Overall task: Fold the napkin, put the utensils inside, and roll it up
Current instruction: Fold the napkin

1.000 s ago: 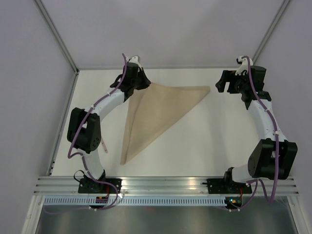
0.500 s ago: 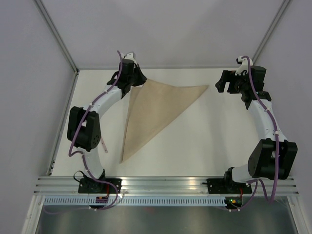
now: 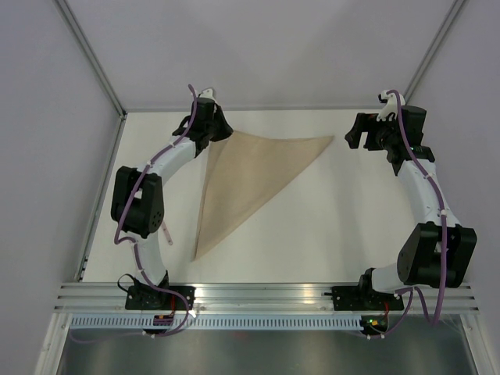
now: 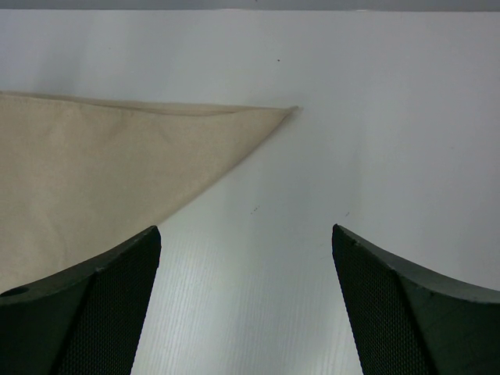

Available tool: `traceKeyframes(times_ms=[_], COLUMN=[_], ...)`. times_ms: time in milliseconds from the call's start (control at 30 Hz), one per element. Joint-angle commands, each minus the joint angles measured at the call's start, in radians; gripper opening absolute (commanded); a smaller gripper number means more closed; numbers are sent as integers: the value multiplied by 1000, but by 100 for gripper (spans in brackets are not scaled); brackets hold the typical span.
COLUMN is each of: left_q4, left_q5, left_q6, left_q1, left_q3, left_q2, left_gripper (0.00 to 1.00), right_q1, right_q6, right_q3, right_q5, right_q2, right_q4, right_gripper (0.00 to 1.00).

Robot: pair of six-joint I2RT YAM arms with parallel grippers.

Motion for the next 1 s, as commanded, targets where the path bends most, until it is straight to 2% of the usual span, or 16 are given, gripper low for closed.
traceKeyframes(times_ms=[0, 967], left_q4=[8, -18], left_q5=[18, -2], left_q6=[-12, 3], left_q1=[7, 38], left_q3=[48, 70], left_q2=[2, 5], left_gripper=[2, 2], right_q1=[-6, -4], right_q6=[-2, -7], right_q3=[36, 36], right_q5=[-12, -15], right_q2=[4, 12], right_q4=[-1, -5], right_gripper=[95, 95])
